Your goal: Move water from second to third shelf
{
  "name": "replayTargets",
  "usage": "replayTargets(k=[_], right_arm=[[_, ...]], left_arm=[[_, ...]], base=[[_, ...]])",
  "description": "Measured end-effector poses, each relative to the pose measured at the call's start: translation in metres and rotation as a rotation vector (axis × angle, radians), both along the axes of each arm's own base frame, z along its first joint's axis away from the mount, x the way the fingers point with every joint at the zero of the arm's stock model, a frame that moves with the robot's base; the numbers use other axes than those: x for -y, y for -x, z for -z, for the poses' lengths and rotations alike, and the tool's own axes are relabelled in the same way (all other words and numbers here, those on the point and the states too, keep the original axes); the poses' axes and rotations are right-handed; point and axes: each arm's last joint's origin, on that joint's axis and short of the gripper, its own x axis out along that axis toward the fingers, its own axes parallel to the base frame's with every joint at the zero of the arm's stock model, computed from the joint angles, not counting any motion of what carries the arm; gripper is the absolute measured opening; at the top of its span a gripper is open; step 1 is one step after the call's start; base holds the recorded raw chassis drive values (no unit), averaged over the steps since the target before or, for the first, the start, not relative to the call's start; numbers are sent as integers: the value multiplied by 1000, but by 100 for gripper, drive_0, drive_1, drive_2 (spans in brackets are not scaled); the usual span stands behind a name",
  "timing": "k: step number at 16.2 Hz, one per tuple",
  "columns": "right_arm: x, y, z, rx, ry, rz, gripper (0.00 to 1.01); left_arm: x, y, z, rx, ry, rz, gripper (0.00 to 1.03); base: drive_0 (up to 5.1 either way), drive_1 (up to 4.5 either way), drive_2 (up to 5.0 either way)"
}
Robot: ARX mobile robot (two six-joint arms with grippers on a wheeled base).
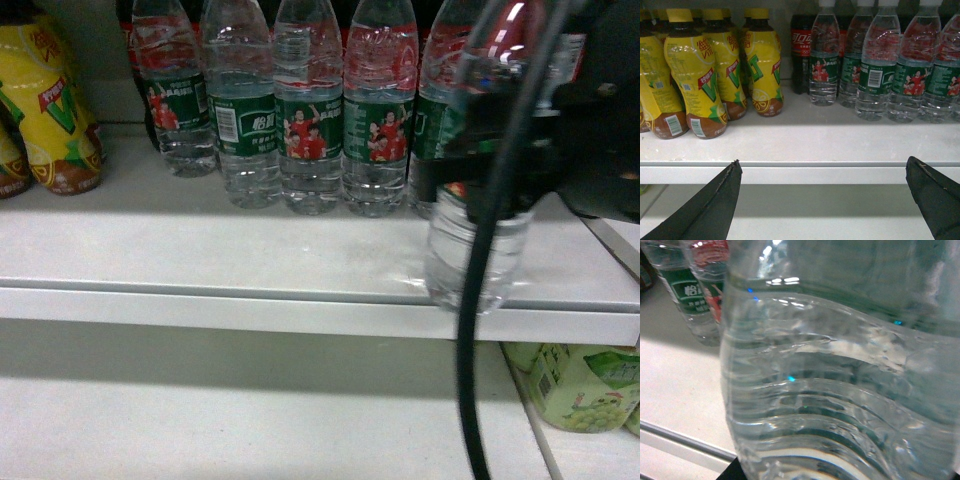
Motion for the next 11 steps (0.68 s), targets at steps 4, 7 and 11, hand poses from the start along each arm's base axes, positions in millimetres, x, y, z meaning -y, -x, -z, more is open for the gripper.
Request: replayTargets(k=[4,7,11], right_arm=[[40,38,-4,-27,1,32,42],[59,61,-23,21,-26,52,42],[92,94,-43,82,-63,155,42]], left_arm=[[0,0,0,0,0,0,98],[0,0,0,0,0,0,98],[0,0,0,0,0,0,98]], base=[[0,0,0],[0,0,0],[0,0,0]])
